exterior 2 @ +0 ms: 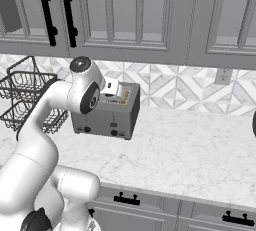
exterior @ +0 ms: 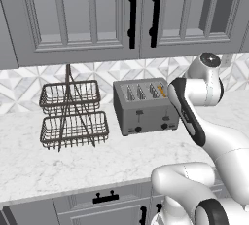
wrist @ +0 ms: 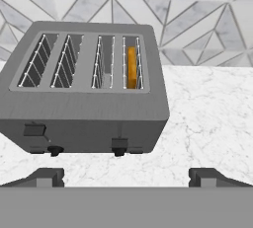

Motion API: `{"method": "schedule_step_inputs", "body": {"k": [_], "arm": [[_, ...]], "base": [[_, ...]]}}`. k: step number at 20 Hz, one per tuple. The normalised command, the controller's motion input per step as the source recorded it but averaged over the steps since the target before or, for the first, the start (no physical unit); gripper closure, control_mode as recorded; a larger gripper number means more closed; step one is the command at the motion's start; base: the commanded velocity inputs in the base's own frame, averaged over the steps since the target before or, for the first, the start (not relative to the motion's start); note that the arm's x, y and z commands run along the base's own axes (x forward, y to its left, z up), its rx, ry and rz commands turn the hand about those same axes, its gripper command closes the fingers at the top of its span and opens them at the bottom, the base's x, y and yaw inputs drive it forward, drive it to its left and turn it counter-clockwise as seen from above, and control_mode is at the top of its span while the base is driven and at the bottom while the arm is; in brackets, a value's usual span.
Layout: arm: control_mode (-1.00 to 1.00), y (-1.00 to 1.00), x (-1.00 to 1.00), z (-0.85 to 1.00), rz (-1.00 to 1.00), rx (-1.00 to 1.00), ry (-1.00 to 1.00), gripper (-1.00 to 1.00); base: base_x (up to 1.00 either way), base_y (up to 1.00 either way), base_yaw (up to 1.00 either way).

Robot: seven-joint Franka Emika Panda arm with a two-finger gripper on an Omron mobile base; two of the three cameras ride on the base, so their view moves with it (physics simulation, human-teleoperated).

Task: Start the toaster. Once the lever pops up, take the bread to the plate on the dining counter.

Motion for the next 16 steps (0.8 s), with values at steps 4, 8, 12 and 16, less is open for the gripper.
{"method": "schedule_step_inputs", "body": {"k": [4, 8, 12, 16], "arm": [[-1.00, 0.00, 0.00, 0.00, 0.00, 0.00, 0.00, -1.00], [-1.00, 0.00, 0.00, 0.00, 0.00, 0.00, 0.00, -1.00], [-1.00, 0.00, 0.00, 0.00, 0.00, 0.00, 0.00, -1.00], [-1.00, 0.00, 0.00, 0.00, 0.00, 0.00, 0.00, -1.00]], "base": [[0.00, 0.00, 0.00], [0.00, 0.00, 0.00], [0.00, 0.00, 0.00], [0.00, 0.00, 0.00]]}}
